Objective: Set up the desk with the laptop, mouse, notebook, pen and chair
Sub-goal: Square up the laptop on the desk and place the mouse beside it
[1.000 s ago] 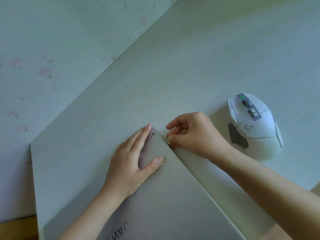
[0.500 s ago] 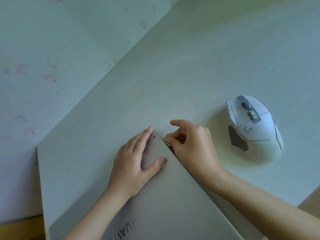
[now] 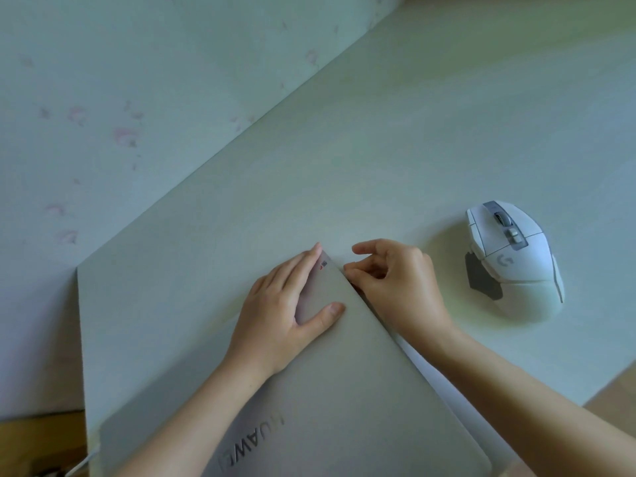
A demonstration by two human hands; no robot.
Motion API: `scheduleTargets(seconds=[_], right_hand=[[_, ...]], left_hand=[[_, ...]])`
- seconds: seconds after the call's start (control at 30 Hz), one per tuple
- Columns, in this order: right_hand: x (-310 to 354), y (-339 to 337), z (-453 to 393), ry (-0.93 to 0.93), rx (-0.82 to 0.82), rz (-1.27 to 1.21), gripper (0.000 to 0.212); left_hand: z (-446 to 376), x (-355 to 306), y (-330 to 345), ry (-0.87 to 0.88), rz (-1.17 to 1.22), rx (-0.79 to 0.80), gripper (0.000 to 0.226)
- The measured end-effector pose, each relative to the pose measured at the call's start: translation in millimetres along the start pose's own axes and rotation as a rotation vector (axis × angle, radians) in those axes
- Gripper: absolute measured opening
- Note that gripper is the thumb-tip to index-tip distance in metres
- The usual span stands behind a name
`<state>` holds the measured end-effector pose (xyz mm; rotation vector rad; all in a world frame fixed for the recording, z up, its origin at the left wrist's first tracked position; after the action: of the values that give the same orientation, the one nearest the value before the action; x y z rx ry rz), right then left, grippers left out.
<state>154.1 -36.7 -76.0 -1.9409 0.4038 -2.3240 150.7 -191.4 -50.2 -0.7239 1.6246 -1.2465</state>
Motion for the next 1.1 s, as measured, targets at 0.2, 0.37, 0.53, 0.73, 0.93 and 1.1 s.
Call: scheduleTargets(seconds=[0.2, 0.37, 0.53, 0.73, 0.93, 1.1], right_hand=[[6.8, 5.1, 15.9, -0.121, 0.03, 0.153, 0.041], [30.5, 16.0, 35.2, -0.479, -0.04, 0.6, 0.047], [31.3, 24.0, 47.6, -0.612, -0.082, 0.91, 0.047], [35.2, -21.7, 57.5, -0.596, -0.272, 1.088, 0.036], [-2.4, -83.4, 42.9, -0.222, -0.288, 1.212, 0.051], [0.5, -82.2, 40.0, -0.31, -0.306, 1.219, 0.034]], left_hand=[[0.0, -0.6, -0.2, 0.005, 0.024, -0.001, 0.078], [-0.9, 1.8, 1.0, 0.016, 0.03, 0.0, 0.068], [-0.1, 3.0, 1.7, 0.029, 0.017, -0.015, 0.062], [6.1, -2.0, -3.1, 0.06, -0.09, -0.1, 0.059], [24.4, -10.5, 1.2, -0.024, -0.05, -0.242, 0.051], [21.5, -8.3, -2.3, -0.022, -0.026, -0.25, 0.051]])
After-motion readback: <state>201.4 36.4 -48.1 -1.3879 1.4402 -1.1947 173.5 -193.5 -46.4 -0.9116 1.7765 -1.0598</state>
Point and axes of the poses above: each hand's wrist, its own z-axis away from the middle knuckle, its own y-axis out of the palm, x = y × z, the point moved 10 cm from there along -z, towards the middle knuckle, and after that the axes turned 2 degrees about z, right-handed, at the moved point
